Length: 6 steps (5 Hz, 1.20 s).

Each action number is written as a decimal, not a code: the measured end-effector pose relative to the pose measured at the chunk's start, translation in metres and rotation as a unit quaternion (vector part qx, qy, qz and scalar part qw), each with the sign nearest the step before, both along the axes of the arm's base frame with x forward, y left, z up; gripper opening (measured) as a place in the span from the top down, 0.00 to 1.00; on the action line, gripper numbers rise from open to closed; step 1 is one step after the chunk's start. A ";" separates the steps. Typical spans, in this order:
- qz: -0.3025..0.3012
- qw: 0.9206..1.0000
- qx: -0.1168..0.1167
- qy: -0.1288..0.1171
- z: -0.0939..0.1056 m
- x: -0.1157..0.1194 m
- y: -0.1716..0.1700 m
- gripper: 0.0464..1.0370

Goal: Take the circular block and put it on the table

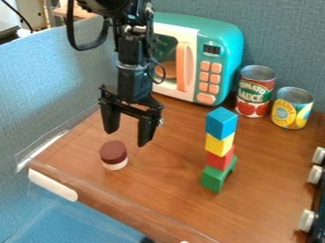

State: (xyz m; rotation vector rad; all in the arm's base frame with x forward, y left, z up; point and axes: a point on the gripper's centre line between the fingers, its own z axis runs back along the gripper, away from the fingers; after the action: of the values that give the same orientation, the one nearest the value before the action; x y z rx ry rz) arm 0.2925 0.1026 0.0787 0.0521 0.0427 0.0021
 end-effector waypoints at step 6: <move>-0.001 0.999 -0.005 0.049 -0.027 0.004 0.034 0.04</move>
State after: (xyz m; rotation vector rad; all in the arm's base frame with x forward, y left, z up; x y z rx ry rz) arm 0.2965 0.1366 0.0518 0.0432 0.1413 -0.0034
